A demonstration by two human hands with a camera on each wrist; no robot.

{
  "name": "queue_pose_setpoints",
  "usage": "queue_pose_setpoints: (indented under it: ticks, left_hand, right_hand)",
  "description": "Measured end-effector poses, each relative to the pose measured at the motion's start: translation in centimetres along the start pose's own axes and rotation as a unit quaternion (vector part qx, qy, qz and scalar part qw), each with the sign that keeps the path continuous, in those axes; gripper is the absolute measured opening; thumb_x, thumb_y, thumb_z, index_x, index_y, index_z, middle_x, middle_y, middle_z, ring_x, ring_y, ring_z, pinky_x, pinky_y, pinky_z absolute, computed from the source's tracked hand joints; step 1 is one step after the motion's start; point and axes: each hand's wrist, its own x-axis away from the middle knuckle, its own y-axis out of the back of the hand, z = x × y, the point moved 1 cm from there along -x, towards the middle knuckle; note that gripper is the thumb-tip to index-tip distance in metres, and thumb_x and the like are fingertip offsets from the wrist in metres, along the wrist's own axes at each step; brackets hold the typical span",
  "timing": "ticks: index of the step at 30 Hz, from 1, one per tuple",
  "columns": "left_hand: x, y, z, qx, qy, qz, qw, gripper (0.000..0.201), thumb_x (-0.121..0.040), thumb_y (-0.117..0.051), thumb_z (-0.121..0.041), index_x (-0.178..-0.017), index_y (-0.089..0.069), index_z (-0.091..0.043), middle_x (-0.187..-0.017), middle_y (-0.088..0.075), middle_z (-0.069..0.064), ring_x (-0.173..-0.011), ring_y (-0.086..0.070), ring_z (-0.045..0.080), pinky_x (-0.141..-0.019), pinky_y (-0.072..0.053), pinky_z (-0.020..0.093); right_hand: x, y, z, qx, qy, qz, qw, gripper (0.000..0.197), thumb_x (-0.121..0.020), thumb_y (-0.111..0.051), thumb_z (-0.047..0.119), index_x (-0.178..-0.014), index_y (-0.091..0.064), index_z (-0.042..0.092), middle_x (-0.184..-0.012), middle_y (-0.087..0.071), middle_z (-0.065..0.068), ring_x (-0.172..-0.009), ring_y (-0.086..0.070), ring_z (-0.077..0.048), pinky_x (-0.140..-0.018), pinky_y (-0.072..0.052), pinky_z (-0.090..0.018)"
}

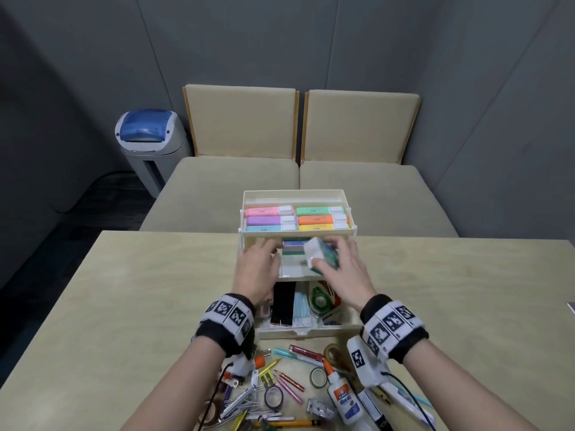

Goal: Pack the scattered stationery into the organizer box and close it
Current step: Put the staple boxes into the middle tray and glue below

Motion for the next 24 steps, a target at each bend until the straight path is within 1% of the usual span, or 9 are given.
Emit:
queue_pose_setpoints:
  ticks: [2,3,6,8,12,17,19,22,24]
  left_hand:
    - [1.2,1.0,0.8,0.040,0.040,-0.043,0.997,0.022,-0.095,-0.051,-0.020,-0.115,-0.058,-0.024,-0.111,-0.059,-0.011,-0.090,-0.058,0.007,-0.092,-0.035,0.028]
    - [1.8,1.3,1.3,0.050,0.052,-0.055,0.996,0.022,-0.094,-0.051,-0.018,-0.114,-0.059,-0.024,-0.110,-0.060,-0.010,-0.088,-0.059,0.008,-0.091,-0.037,0.030]
    - [2.9,1.8,2.7,0.060,0.066,-0.078,0.993,0.020,-0.092,-0.051,-0.014,-0.109,-0.060,-0.022,-0.104,-0.062,-0.007,-0.084,-0.062,0.013,-0.089,-0.044,0.040]
    - [3.4,1.9,3.5,0.059,0.071,-0.070,0.993,0.019,-0.092,-0.051,-0.015,-0.109,-0.060,-0.022,-0.104,-0.061,-0.007,-0.079,-0.061,0.011,-0.089,-0.046,0.044]
    - [3.6,2.2,3.8,0.063,0.069,-0.061,0.994,0.019,-0.093,-0.051,-0.016,-0.109,-0.060,-0.023,-0.101,-0.061,-0.010,-0.078,-0.061,0.008,-0.089,-0.047,0.045]
    - [3.4,2.1,3.7,0.071,0.062,-0.055,0.994,0.018,-0.093,-0.051,-0.016,-0.107,-0.060,-0.023,-0.099,-0.061,-0.010,-0.081,-0.060,0.009,-0.087,-0.049,0.045]
    - [3.4,2.1,3.4,0.077,0.062,-0.050,0.994,0.019,-0.093,-0.051,-0.016,-0.107,-0.060,-0.023,-0.099,-0.061,-0.011,-0.081,-0.060,0.008,-0.088,-0.049,0.044]
    - [3.8,2.1,3.6,0.078,0.062,-0.045,0.994,0.019,-0.093,-0.051,-0.015,-0.107,-0.061,-0.024,-0.099,-0.062,-0.010,-0.082,-0.061,0.008,-0.089,-0.048,0.045]
    - [4.1,2.1,4.0,0.077,0.071,-0.041,0.994,0.019,-0.093,-0.051,-0.015,-0.107,-0.060,-0.025,-0.100,-0.062,-0.010,-0.083,-0.061,0.009,-0.089,-0.048,0.044]
  right_hand:
    - [-0.5,-1.0,1.4,-0.016,-0.005,0.061,0.998,0.042,-0.086,-0.058,0.042,-0.120,-0.041,0.025,-0.123,-0.040,0.001,-0.100,-0.053,-0.014,-0.086,-0.049,-0.032]
    - [-0.9,-1.5,2.0,-0.008,-0.009,0.079,0.997,0.040,-0.087,-0.057,0.043,-0.119,-0.042,0.024,-0.122,-0.040,0.000,-0.099,-0.054,-0.014,-0.086,-0.049,-0.032]
    - [-2.3,-2.8,3.6,0.100,-0.024,0.099,0.990,0.034,-0.087,-0.050,0.044,-0.112,-0.041,0.023,-0.118,-0.041,-0.004,-0.098,-0.054,-0.022,-0.088,-0.048,-0.039]
    - [-2.5,-3.7,4.6,0.186,-0.024,0.087,0.978,0.036,-0.088,-0.047,0.040,-0.116,-0.039,0.019,-0.120,-0.040,-0.009,-0.097,-0.054,-0.029,-0.088,-0.048,-0.044]
    - [-1.8,-4.8,5.5,0.307,0.007,0.005,0.952,0.042,-0.090,-0.049,0.030,-0.127,-0.037,0.013,-0.127,-0.037,-0.016,-0.096,-0.050,-0.036,-0.083,-0.042,-0.042]
    - [-1.7,-5.6,4.9,0.277,-0.012,0.005,0.961,0.044,-0.090,-0.054,0.033,-0.126,-0.037,0.013,-0.128,-0.034,-0.015,-0.101,-0.047,-0.036,-0.080,-0.039,-0.040]
    - [-1.6,-5.6,4.5,0.279,0.003,0.020,0.960,0.044,-0.090,-0.056,0.033,-0.125,-0.038,0.014,-0.127,-0.033,-0.014,-0.103,-0.046,-0.036,-0.078,-0.039,-0.039]
    - [-1.7,-4.7,3.2,0.271,0.052,0.076,0.958,0.036,-0.091,-0.055,0.021,-0.124,-0.040,0.016,-0.124,-0.033,-0.013,-0.104,-0.046,-0.034,-0.080,-0.047,-0.040]
    - [-2.0,-3.7,2.3,0.250,0.080,0.093,0.960,0.031,-0.091,-0.052,0.008,-0.120,-0.046,0.017,-0.118,-0.038,-0.010,-0.097,-0.051,-0.029,-0.083,-0.051,-0.042]
